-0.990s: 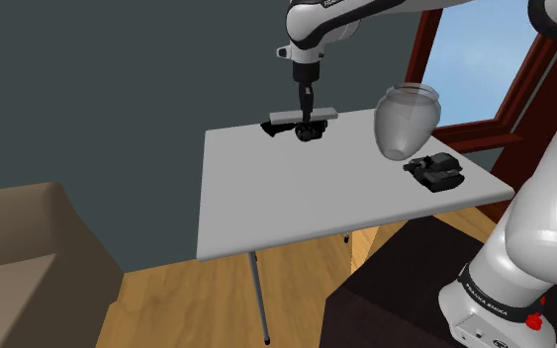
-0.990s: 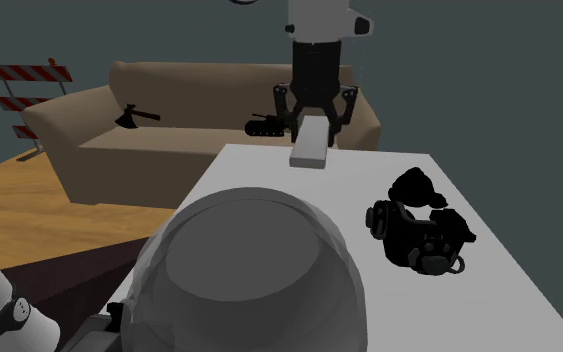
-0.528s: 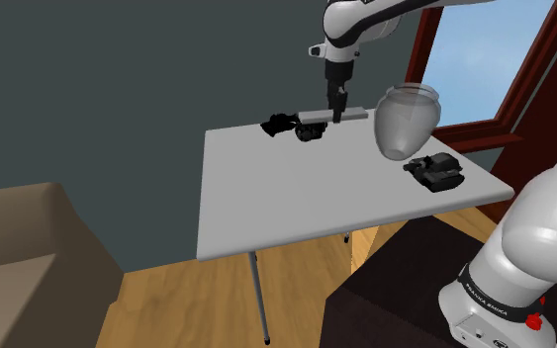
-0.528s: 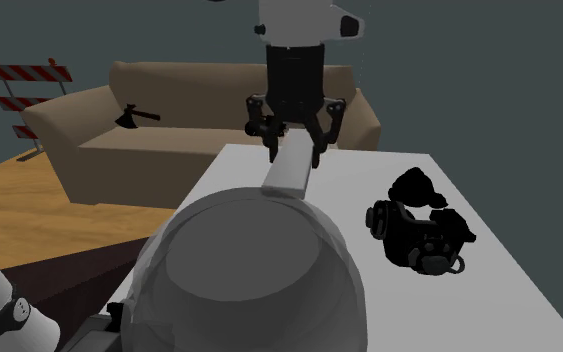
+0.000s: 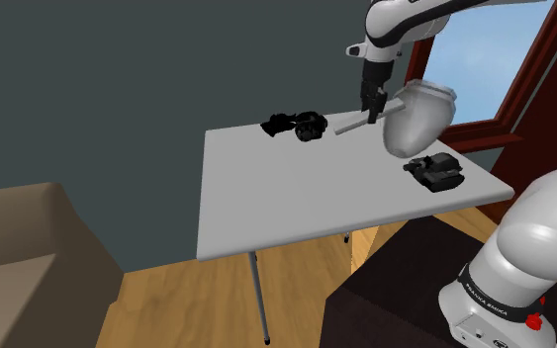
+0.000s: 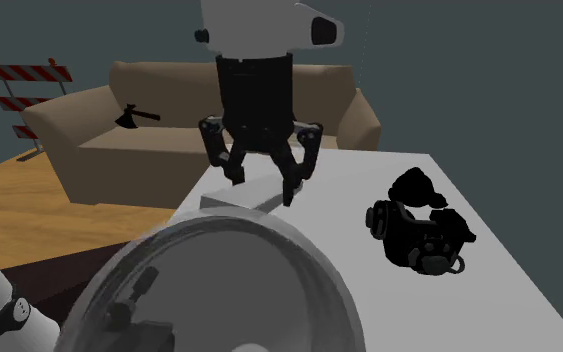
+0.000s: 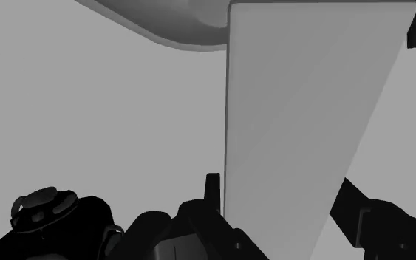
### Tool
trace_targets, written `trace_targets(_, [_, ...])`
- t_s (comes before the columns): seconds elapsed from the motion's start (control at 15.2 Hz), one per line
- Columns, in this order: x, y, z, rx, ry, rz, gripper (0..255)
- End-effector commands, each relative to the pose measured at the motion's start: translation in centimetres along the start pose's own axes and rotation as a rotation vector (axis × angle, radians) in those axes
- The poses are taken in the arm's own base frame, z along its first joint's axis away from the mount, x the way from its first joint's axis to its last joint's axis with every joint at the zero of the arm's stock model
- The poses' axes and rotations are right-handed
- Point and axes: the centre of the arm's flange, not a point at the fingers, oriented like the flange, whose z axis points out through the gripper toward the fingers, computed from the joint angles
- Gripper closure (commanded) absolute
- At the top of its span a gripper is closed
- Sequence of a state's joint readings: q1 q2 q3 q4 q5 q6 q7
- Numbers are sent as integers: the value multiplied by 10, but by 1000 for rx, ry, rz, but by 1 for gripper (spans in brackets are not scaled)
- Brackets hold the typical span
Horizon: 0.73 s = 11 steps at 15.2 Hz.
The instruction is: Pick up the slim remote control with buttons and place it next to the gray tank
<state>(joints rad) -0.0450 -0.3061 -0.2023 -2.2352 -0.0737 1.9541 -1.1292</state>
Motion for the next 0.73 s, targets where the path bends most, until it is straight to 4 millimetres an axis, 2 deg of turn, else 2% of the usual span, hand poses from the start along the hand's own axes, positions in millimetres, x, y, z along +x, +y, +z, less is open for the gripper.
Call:
trace_targets(0.0, [-31,-2,0,1,0,0,255])
trace_targets(0.66, [-162,-18,-1,1,0,0,255])
